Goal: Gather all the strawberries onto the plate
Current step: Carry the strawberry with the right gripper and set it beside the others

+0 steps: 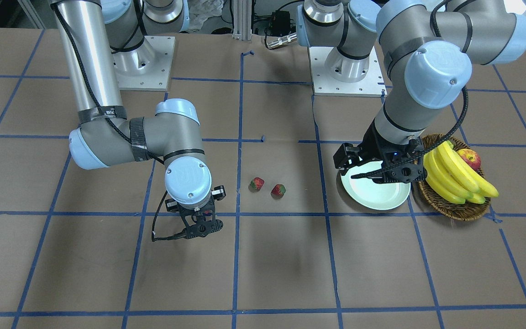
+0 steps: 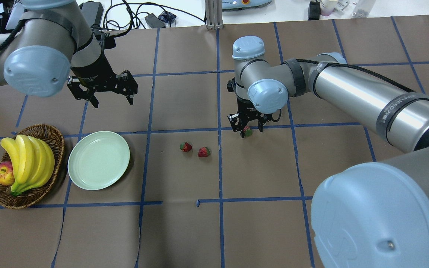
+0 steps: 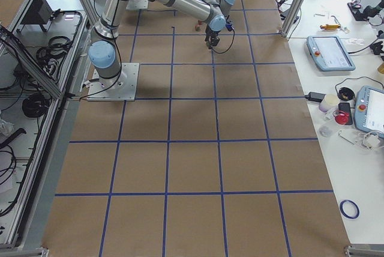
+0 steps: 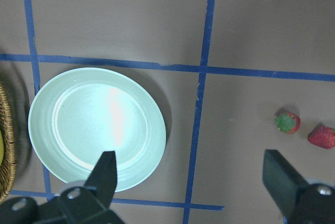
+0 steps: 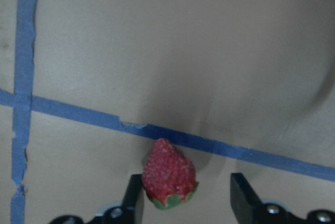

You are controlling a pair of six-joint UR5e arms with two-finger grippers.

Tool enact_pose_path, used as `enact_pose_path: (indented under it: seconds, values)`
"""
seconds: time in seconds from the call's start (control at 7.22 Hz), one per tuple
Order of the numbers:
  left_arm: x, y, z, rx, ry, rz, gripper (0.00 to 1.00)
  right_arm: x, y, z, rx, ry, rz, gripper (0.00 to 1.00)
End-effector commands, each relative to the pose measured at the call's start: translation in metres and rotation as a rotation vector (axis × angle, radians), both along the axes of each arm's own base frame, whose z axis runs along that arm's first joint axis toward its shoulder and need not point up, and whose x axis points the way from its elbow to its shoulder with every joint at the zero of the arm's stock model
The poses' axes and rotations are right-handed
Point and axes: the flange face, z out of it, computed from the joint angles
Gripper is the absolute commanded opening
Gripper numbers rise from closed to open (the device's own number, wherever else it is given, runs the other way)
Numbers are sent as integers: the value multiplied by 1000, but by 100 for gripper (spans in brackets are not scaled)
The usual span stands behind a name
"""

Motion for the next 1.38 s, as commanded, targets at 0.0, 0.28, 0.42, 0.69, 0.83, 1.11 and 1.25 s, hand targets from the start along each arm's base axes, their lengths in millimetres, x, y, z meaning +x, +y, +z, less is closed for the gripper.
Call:
enact_pose_path:
  seconds: [0.0,0.28,0.42,0.69,0.83,1.11,1.25]
  values:
    - [0,0,1,-2,-3,0,100,0,4,-5,12,0,-9,38]
    - [1,0,0,0,-6,-1,100,1,-1,0,-3,-3,-12,0]
    - [1,1,1,-1,-6,-1,100,1,-2,3,-11,3,-32,0]
    - [1,1,3,-6,-8,-1,100,5,-19,37,-92,-14,-64,0]
    - [1,1,3,-4,-8,-1,100,9,-26,66,-140,-26,-106,0]
    - [3,-1,10,-21,-9,-7,100,29,-12,101,-163,-85,-164,0]
    - [15,-5,12,-35,-8,12,100,61,6,103,-160,-97,-183,0]
